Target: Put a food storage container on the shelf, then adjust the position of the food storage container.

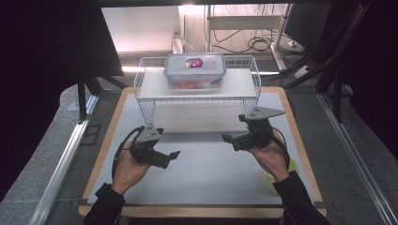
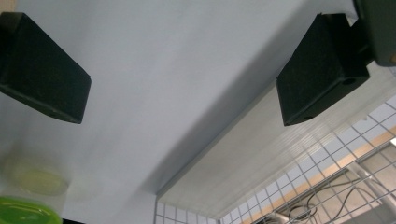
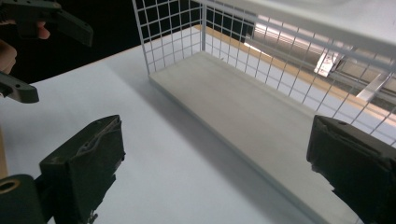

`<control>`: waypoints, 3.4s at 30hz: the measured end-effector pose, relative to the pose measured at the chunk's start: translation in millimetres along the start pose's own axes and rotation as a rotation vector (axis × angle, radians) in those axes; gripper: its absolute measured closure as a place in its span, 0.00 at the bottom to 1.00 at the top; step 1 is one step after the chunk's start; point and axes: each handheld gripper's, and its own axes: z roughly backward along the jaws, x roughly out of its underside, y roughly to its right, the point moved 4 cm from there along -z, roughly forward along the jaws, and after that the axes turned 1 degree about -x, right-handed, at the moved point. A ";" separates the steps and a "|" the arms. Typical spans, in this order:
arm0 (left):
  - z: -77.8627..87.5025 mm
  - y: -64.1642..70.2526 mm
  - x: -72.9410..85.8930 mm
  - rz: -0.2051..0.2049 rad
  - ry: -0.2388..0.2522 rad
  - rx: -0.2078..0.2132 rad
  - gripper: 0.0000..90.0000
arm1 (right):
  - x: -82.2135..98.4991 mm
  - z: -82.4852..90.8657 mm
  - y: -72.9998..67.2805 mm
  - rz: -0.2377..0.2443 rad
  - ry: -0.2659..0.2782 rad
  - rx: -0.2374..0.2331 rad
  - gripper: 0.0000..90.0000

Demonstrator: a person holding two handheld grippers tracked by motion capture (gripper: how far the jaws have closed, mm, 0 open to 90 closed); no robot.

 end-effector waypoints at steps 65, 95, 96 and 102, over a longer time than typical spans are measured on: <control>5.3 24.4 97.8 0.100 -0.078 -0.055 0.04 | 127.1 116.5 40.4 -0.259 -0.164 0.322 1.00; 0.5 27.7 99.7 0.078 -0.111 -0.038 0.05 | 183.3 134.4 56.1 -0.401 -0.284 0.360 1.00; 0.3 27.8 99.8 0.075 -0.114 -0.038 0.05 | 184.0 130.4 54.7 -0.396 -0.297 0.350 1.00; -0.4 28.5 99.9 0.070 -0.120 -0.036 0.05 | 190.3 120.1 51.9 -0.418 -0.335 0.309 1.00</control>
